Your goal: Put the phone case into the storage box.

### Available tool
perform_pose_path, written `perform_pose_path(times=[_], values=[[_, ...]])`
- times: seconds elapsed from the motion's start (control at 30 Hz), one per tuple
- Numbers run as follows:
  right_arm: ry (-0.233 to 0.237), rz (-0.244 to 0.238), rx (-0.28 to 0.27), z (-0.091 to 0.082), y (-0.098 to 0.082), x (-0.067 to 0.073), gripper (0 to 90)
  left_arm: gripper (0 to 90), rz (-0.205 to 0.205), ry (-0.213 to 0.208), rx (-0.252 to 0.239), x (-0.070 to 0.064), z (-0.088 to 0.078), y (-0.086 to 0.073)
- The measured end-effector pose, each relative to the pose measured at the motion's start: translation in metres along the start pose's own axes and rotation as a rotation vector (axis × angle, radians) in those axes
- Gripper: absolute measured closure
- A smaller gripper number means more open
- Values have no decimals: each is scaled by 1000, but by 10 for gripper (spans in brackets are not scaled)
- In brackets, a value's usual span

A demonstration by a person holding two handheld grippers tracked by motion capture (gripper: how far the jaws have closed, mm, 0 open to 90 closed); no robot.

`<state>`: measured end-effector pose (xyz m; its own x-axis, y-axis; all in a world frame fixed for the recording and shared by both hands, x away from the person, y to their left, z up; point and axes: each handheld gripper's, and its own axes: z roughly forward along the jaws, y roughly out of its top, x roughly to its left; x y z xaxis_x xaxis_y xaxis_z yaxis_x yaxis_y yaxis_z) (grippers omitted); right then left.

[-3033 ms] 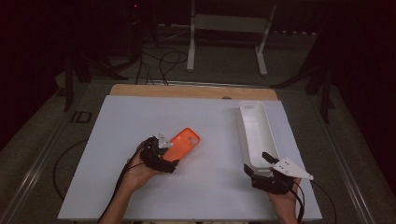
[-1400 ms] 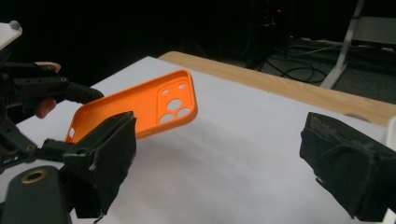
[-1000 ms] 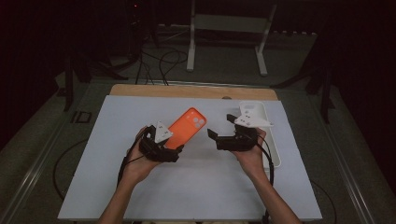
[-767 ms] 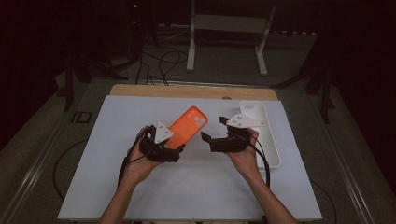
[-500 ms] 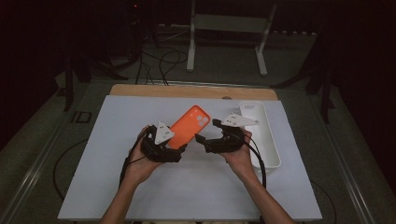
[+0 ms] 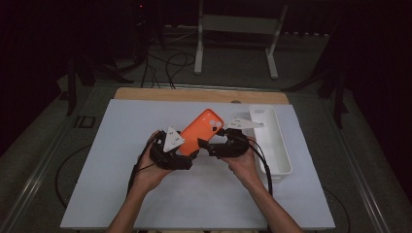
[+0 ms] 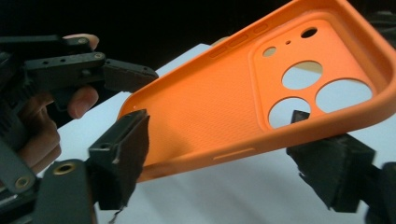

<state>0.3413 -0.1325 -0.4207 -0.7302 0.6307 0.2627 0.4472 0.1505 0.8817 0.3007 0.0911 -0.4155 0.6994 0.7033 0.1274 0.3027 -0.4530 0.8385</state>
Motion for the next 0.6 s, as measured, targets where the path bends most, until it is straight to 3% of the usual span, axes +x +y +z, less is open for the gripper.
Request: perform_pose_path(times=[0.17,0.37,0.6], values=[[27,45,2,2,1,-1,370,162,0,-9,-1,-2,2,0],[81,106,5,4,4,-2,609,162,8,-16,24,-6,8,-3],[133,157,32,6,4,-5,720,161,8,-20,42,-9,14,-8]])
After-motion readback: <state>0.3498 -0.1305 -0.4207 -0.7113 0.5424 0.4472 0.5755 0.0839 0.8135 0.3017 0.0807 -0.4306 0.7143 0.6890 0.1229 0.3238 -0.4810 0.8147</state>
